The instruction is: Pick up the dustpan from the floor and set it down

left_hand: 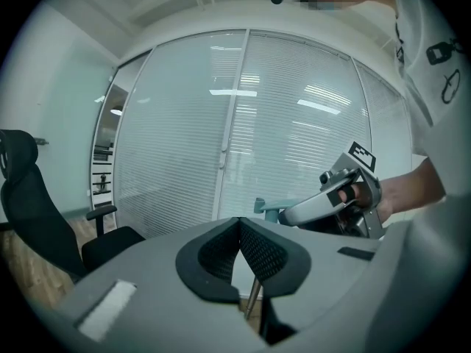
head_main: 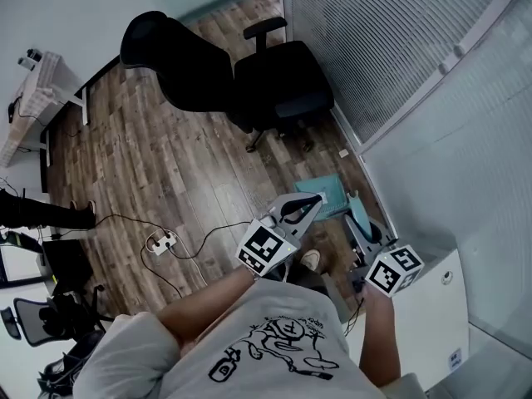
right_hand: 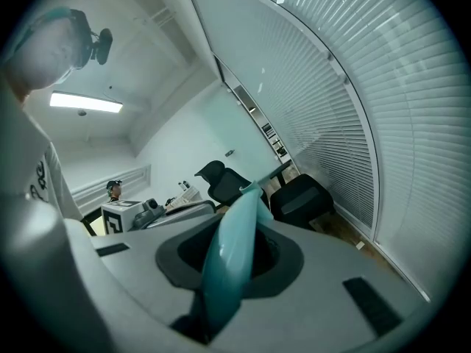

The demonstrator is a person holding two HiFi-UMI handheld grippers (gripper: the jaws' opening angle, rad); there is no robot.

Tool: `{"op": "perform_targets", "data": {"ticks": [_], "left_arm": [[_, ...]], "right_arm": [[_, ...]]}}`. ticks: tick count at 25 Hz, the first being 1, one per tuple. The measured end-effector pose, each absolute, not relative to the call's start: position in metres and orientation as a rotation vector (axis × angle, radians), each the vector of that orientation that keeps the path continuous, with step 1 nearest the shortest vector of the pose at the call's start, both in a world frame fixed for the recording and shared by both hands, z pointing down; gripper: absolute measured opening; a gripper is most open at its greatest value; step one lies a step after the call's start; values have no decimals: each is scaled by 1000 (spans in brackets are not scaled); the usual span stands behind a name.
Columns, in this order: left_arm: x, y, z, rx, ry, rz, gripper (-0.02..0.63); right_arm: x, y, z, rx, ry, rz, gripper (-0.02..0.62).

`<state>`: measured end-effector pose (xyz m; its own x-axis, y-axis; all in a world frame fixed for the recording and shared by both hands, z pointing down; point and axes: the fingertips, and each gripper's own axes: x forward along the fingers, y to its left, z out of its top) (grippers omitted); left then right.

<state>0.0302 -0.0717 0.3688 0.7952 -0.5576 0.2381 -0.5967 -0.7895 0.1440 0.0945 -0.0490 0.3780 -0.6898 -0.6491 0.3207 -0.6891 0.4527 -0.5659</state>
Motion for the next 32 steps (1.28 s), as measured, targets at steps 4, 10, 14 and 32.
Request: {"op": "perform_targets", "data": {"ticks": [4, 10, 14, 32], "left_arm": [[33, -74, 395, 2759, -888, 304, -6], [37, -81, 438, 2742, -876, 334, -6], [38, -90, 470, 2717, -886, 373, -6], [47, -101, 603, 2598, -871, 485, -6]], "right_arm": [[97, -53, 407, 1216, -2617, 1087, 49], [102, -62, 450, 1229, -2602, 1105, 48], [105, -71, 478, 1249, -2588, 1106, 49], [113, -83, 608, 1280, -2538, 1156, 49]]}}
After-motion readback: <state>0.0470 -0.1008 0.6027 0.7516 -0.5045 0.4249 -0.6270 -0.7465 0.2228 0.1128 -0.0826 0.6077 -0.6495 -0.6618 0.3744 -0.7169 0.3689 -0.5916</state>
